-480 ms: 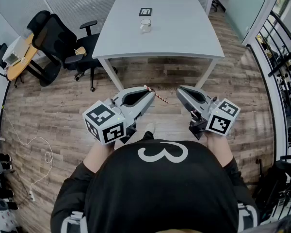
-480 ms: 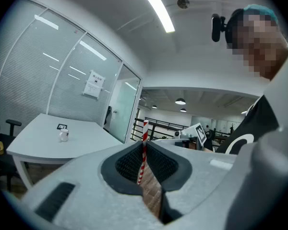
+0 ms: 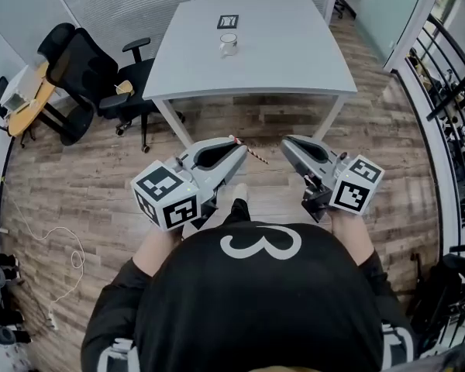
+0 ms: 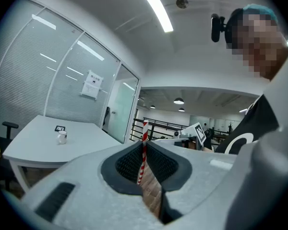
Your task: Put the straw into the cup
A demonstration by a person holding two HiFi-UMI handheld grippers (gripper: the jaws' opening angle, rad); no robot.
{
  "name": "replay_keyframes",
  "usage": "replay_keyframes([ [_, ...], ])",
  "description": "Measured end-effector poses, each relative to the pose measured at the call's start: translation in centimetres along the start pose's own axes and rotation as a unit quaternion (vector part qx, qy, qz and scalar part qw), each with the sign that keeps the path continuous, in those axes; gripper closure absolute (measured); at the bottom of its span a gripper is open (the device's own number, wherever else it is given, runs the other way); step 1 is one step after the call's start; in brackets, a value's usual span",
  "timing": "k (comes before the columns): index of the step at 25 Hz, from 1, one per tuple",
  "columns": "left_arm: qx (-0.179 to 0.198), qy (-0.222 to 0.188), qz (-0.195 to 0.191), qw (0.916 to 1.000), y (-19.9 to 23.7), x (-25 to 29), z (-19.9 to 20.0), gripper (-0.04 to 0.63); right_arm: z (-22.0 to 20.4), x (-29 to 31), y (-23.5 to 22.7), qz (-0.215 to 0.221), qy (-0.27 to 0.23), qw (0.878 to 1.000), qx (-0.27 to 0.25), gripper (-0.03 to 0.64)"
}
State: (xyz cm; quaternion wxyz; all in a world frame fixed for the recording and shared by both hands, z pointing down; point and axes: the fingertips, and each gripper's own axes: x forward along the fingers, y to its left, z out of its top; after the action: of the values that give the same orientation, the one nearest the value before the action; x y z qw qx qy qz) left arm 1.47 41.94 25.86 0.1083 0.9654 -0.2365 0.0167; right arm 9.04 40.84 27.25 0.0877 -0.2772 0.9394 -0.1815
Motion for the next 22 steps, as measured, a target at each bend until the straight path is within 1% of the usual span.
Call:
replay_keyframes([
  [7,-0.003,-0.006,-0.004,1.0,2.9,0.9,-0.2,0.56,0.3,1.7,-2.2,-0.004,-0.006,1.0,-0.002,0.601],
  [14,-0.015,-0.013,-0.002,0.9998,6.3,2.2,0.2,0.56,1.0,4.1,-4.9,-0.009,0.002,1.0,-0.004,0.601],
  [22,-0.037,-0.008,-0.002,0.9993,13.1,4.5,1.4,0.56,2.2,8.6,-10.2,-0.02,0.014,1.0,0.013,0.601],
])
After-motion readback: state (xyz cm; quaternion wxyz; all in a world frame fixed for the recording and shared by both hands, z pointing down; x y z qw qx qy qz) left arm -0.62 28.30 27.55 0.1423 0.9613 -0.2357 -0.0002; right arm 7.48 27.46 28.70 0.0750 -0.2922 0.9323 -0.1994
